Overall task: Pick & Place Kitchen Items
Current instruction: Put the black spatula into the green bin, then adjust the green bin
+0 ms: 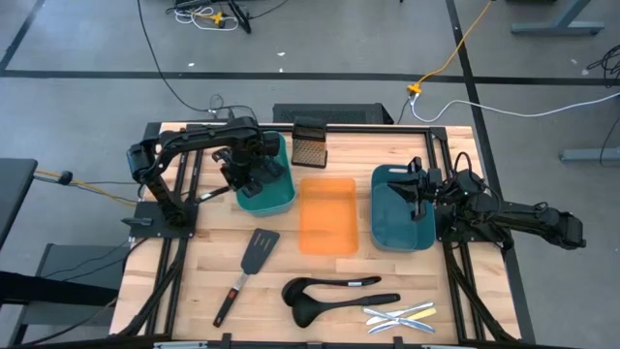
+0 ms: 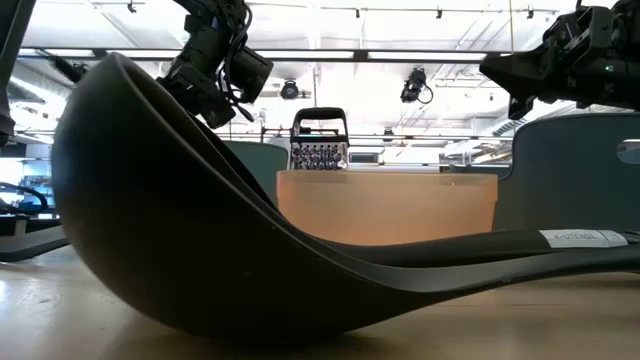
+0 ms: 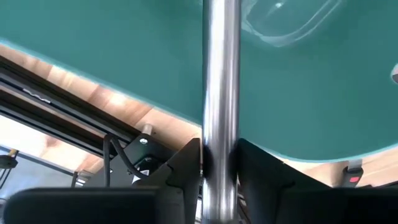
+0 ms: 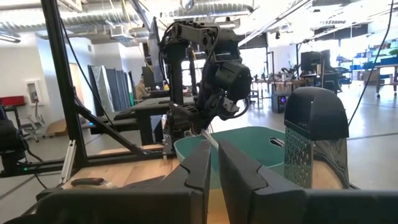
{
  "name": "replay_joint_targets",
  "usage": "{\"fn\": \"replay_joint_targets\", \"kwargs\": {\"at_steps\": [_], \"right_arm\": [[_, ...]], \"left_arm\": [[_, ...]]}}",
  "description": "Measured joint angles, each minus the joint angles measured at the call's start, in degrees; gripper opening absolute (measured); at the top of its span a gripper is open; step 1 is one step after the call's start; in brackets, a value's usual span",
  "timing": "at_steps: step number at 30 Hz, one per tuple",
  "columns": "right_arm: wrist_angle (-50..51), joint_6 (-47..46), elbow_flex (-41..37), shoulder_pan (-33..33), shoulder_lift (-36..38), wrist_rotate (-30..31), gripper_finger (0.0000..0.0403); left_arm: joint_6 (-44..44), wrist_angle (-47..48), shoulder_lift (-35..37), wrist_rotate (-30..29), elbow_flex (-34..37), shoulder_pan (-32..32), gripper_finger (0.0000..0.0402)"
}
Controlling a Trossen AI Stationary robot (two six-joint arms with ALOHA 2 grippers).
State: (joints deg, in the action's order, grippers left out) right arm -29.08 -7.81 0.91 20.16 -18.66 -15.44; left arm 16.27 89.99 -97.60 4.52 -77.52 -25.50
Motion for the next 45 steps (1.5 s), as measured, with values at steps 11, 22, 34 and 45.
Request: {"fn": "replay_joint_targets", "kwargs": {"at_steps": [11,22,34,45], "right_arm": [[0.02,0.02,0.00,0.02,-0.02,0.00,0.0044],[0.02,-0.31,0.00,0.01,-0.01,0.00,0.0044],[0.02,-0.28,0.00,0.00,0.00,-0.02,0.0044],[0.02,-0.28,0.00,0.02,0.00,-0.02,0.0044]], "left_arm": [[0.04,0.17,0.02,1.11,-3.03,-0.03,0.0082],[1.11,-0.04,0.07,-0.73,-9.57,1.03,0.0139],[-6.21,-0.01,0.61,-3.25,-13.85,6.70,0.0128],[-9.09,-5.45,-0.23,-10.92,-21.49,17.00,0.0128]]}}
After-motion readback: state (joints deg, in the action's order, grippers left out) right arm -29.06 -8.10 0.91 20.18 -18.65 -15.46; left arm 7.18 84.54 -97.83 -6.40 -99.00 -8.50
